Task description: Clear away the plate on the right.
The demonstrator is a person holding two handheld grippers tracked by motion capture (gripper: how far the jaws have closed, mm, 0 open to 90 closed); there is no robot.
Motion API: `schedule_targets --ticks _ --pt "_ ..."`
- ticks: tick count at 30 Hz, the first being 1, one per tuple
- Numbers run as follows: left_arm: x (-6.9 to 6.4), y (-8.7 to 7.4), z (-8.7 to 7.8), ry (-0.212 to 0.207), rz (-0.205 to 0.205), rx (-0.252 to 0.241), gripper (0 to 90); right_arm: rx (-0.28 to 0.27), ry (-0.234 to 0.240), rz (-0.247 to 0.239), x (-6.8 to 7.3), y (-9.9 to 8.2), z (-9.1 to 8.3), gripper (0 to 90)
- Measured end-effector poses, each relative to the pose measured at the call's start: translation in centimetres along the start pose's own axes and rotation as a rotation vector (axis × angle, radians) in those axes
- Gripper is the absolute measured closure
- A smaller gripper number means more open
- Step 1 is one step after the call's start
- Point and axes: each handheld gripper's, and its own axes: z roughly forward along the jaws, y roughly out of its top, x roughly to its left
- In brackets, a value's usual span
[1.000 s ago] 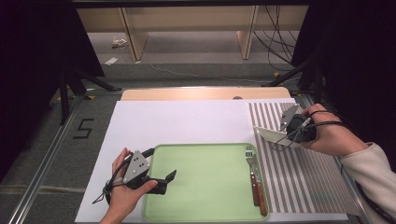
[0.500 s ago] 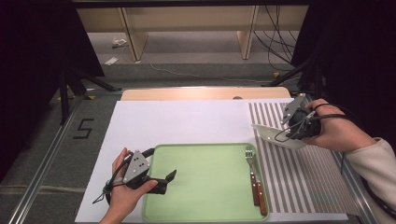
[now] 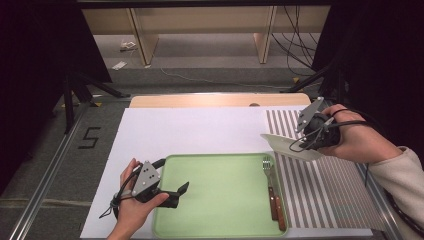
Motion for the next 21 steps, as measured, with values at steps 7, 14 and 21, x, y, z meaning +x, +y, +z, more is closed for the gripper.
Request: schedule_targets --ticks 7,14,21 --pt "0.0 0.0 0.0 0.001 -0.001 0.0 0.0 -0.004 0.007 -0.028 0.8 1.3 -0.2 87.7" --pt "0.0 0.0 0.1 -0.001 -0.003 0.003 0.0 -0.031 0.023 -0.066 1.4 3.0 -0.5 87.8" --pt "0.0 -0.1 0.1 0.004 -0.004 0.004 0.0 -0.052 0.036 -0.086 2.0 4.4 -0.6 87.7"
